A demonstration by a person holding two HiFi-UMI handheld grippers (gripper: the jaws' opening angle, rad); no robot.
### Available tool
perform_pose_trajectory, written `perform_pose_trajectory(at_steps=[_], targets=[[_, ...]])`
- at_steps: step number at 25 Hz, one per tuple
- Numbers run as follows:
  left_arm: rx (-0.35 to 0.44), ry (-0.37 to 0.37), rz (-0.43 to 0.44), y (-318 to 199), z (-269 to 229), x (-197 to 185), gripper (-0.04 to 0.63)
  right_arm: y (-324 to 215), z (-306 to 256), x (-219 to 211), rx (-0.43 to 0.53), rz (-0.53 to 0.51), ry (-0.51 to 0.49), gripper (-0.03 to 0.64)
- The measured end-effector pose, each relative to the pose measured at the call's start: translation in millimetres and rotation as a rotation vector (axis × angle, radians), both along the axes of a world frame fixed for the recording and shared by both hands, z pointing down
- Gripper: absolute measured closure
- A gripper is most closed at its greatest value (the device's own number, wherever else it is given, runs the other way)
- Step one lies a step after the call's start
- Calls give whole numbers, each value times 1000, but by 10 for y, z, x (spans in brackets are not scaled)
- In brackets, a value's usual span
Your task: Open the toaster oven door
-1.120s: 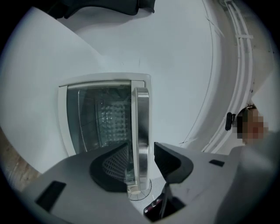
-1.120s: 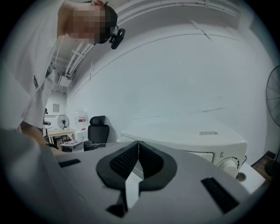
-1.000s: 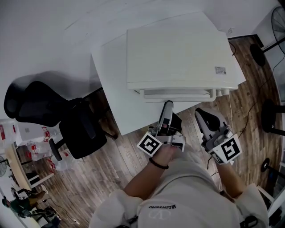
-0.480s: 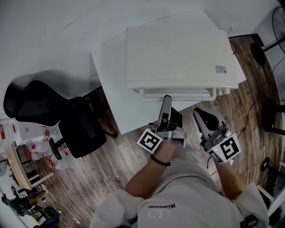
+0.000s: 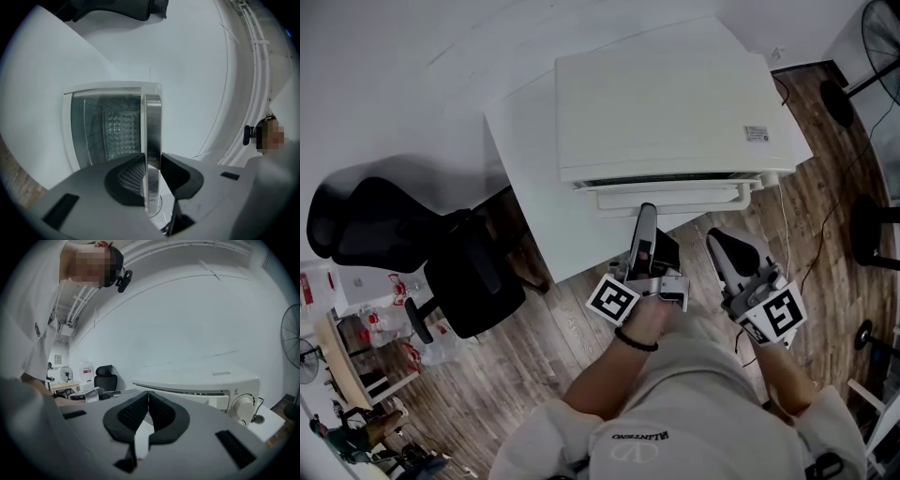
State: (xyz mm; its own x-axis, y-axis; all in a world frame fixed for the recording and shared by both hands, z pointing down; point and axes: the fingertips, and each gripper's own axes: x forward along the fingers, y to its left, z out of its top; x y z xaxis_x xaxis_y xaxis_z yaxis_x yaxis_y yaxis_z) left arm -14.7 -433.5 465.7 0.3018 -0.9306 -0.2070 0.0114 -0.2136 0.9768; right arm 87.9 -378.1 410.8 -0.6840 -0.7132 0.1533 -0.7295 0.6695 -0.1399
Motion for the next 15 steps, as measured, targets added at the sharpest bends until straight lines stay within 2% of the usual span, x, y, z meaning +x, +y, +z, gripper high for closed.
perform_pose_trajectory(at_steps=[15], targets=[[-25,-79,122,515,230,6,491,436,198,33,-74,68,-51,598]])
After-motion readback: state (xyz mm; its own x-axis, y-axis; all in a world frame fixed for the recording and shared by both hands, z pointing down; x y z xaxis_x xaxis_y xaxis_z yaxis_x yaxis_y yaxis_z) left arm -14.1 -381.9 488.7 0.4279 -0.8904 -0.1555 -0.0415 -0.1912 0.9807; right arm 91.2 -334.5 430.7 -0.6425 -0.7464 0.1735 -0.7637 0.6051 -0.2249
